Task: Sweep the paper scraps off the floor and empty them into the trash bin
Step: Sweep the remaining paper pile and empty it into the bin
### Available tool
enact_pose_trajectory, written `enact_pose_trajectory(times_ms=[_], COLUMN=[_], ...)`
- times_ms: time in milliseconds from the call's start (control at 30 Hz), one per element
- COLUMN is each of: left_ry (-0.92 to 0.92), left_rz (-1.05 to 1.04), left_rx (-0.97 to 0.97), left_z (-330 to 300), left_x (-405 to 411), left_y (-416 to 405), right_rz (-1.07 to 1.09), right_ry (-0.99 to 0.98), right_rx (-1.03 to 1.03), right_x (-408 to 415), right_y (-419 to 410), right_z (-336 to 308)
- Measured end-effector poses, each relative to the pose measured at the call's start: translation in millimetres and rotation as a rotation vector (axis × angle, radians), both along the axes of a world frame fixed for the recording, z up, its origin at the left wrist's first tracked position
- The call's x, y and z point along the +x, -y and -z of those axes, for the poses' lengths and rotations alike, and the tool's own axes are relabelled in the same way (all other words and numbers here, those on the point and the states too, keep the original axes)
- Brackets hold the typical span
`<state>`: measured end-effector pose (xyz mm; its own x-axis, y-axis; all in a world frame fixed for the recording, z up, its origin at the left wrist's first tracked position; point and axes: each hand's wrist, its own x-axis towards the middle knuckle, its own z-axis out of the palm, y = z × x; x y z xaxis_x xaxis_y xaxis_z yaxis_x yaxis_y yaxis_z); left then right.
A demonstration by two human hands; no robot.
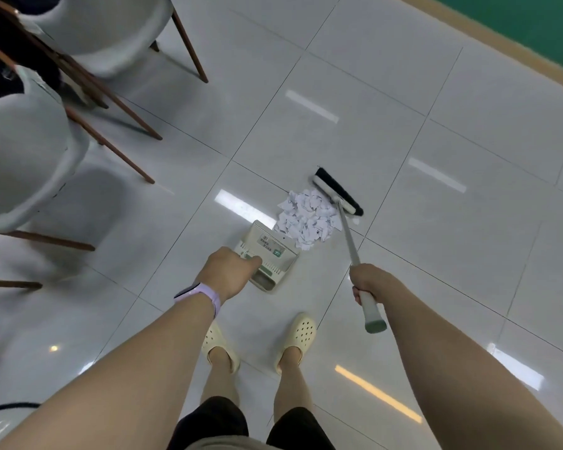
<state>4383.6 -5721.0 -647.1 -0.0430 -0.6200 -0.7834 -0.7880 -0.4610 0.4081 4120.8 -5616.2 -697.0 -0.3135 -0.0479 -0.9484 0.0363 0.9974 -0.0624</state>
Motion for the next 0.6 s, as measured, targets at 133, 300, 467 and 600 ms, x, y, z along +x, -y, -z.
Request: enact_pose_trajectory(times_ms=[133, 300, 467, 600], left_ry=[0.002, -0.001, 0.021, 0.01], left_rz=[0.02, 0.031, 0.027, 0.045], left_rx=[-0.004, 0.007, 0.012, 0.005], left_z=[-0.5, 2.1, 2.1, 3.5], left_x=[-2.6, -0.2, 4.2, 3.7], left_y=[8.4, 4.0, 5.1, 3.7], right_rz=[-0.204, -0.359, -0.553, -0.747], right_ry=[0.006, -0.035, -0.142, -0.148], right_rx=[0.103, 0.2, 0.248, 0.292], right_x=[15.7, 11.3, 3.0, 8.1], right_y=[-28.4, -45.8, -49.2, -55.0], right_z=[2.0, -19.2, -41.2, -56.4])
